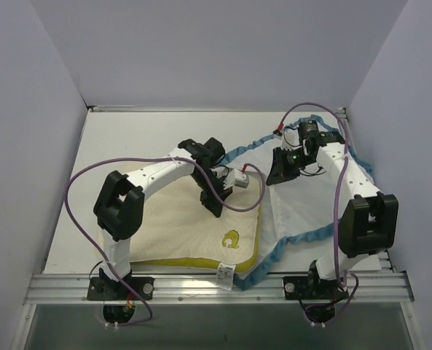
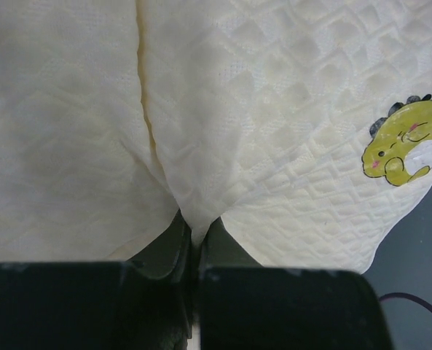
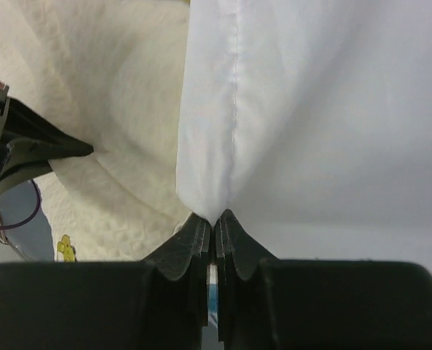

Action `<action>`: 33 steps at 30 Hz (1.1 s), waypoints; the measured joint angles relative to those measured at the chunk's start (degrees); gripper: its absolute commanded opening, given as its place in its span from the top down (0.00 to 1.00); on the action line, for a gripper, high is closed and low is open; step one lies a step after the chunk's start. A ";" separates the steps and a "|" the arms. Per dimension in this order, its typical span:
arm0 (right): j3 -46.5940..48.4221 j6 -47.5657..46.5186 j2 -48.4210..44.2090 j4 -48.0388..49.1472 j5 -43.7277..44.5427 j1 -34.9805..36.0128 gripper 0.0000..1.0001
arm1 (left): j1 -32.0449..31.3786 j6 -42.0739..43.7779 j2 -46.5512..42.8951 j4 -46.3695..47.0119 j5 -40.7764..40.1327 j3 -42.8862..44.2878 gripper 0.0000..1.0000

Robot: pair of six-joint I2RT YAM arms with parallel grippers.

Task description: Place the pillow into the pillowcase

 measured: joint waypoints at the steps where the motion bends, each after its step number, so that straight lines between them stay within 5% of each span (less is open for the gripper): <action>1: -0.87 -0.13 -1.16 0.09 -0.33 0.02 1.00 | 0.02 -0.44 0.81 0.11 -0.11 1.40 1.00; 18: -6.80 -2.86 -6.34 0.24 -4.20 0.76 1.00 | -0.55 -9.88 14.88 1.57 2.40 17.97 1.00; 23: -10.03 -3.58 -8.46 0.31 -3.87 0.76 1.00 | 4.87 -25.75 15.50 14.64 2.49 18.21 1.00; 27: -10.62 -3.87 -8.70 3.10 -3.56 0.76 1.00 | 7.32 -35.47 10.91 28.96 -5.79 9.51 1.00; 29: -10.03 -3.89 -8.33 3.19 -3.50 0.76 1.00 | 6.38 -37.42 8.87 33.57 -10.27 5.29 0.79; 32: -7.58 -3.87 -5.99 2.25 -3.56 0.74 1.00 | 4.17 -38.75 6.43 39.63 -15.50 0.07 0.24; 33: -6.84 -3.82 -4.94 2.08 -3.58 0.70 1.00 | 3.56 -39.10 5.57 41.18 -16.61 -1.33 0.20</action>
